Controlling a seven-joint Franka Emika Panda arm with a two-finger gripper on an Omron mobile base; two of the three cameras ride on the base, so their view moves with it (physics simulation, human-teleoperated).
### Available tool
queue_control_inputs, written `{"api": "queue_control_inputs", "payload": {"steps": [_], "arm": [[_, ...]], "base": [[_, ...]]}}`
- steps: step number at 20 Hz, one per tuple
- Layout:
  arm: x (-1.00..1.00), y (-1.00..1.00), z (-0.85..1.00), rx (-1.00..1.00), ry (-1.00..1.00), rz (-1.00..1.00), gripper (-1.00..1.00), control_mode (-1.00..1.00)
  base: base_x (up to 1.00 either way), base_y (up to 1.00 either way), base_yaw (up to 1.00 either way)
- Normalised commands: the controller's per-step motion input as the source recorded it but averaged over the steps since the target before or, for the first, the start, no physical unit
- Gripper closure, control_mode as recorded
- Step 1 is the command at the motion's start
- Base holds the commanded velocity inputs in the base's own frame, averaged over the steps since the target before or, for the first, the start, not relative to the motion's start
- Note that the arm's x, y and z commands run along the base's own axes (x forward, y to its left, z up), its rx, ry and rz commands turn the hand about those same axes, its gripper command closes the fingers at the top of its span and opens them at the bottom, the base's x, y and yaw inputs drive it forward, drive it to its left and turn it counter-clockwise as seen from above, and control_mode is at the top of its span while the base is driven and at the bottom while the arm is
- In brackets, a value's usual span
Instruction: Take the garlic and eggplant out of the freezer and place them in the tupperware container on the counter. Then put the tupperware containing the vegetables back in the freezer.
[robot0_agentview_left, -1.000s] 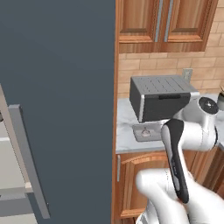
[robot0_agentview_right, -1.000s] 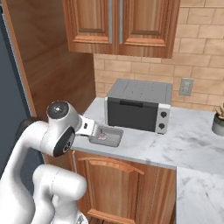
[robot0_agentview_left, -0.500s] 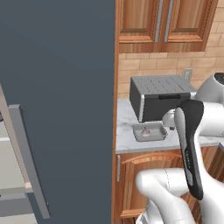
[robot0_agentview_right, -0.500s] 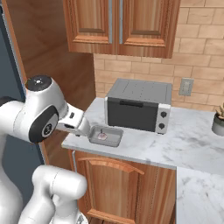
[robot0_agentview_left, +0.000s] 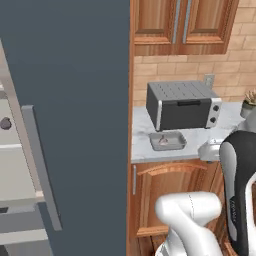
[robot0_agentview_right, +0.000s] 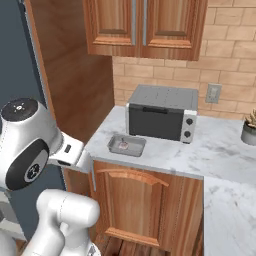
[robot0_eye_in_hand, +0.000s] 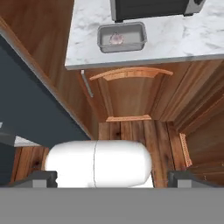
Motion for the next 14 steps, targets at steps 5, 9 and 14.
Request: {"api": "queue_control_inputs", "payload": {"steps": [5,9,14], "arm": [[0.00,0.00,0.00,0.00,0.00,0.00,-1.00,1.00],[0.00,0.00,0.00,0.00,0.00,0.00,-1.00,1.00],[0.00,0.00,0.00,0.00,0.00,0.00,-1.00,1.00]], "base": [[-0.95,0.95,-0.01],[-0.05,1.00,-0.01],[0.82,0.97,-0.08]]}}
